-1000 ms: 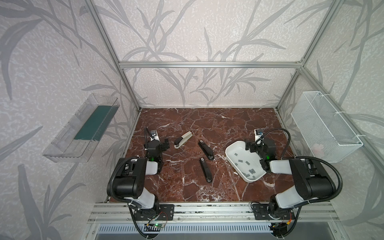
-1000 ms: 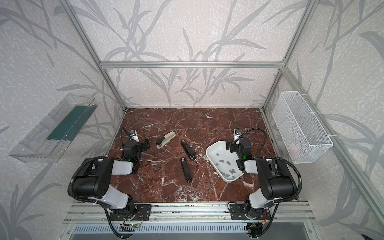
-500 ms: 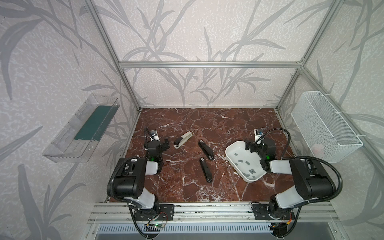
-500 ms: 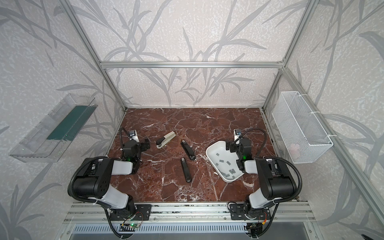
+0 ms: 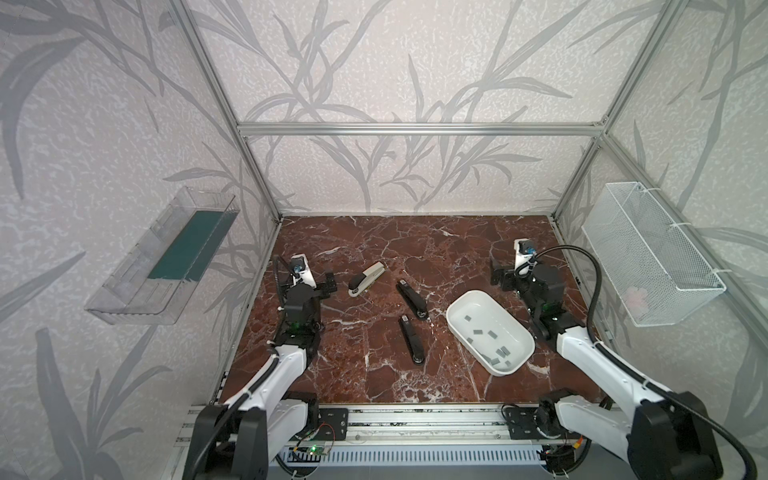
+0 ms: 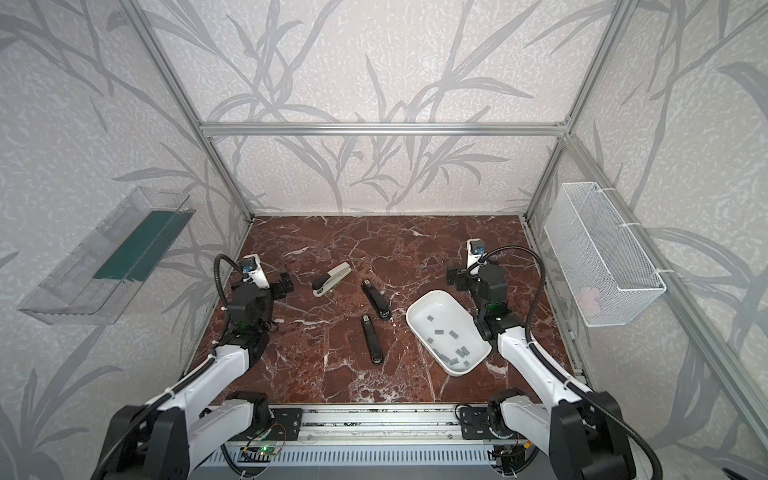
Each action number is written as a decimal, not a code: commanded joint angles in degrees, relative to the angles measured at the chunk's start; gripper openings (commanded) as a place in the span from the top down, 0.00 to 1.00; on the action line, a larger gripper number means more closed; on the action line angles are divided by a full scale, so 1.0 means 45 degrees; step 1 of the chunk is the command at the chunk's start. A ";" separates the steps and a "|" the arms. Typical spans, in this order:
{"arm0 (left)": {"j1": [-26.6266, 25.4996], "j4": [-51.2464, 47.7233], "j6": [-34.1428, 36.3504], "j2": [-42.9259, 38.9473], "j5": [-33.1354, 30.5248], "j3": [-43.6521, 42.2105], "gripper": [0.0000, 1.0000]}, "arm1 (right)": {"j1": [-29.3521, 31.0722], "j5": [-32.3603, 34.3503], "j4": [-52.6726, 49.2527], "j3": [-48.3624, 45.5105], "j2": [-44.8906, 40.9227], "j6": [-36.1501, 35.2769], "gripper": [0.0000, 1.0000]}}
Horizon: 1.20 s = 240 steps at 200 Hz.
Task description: Load the staples into the stapler
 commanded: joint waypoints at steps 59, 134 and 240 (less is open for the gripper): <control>0.0035 -0.5866 -0.2896 -0.2531 0.4852 0.3298 0.01 | -0.0343 -0.4968 -0.2182 -0.0722 -0.3165 0.4098 0.01; 0.0165 -0.5815 -0.3856 -0.3648 0.4550 0.2661 0.01 | 0.8792 -0.1867 -0.4247 0.0366 -0.0871 0.4849 0.11; -0.3309 -0.3041 0.6617 -0.1674 1.2723 0.0330 0.47 | 1.2646 0.1144 -0.1379 -0.2507 0.1577 0.5517 0.44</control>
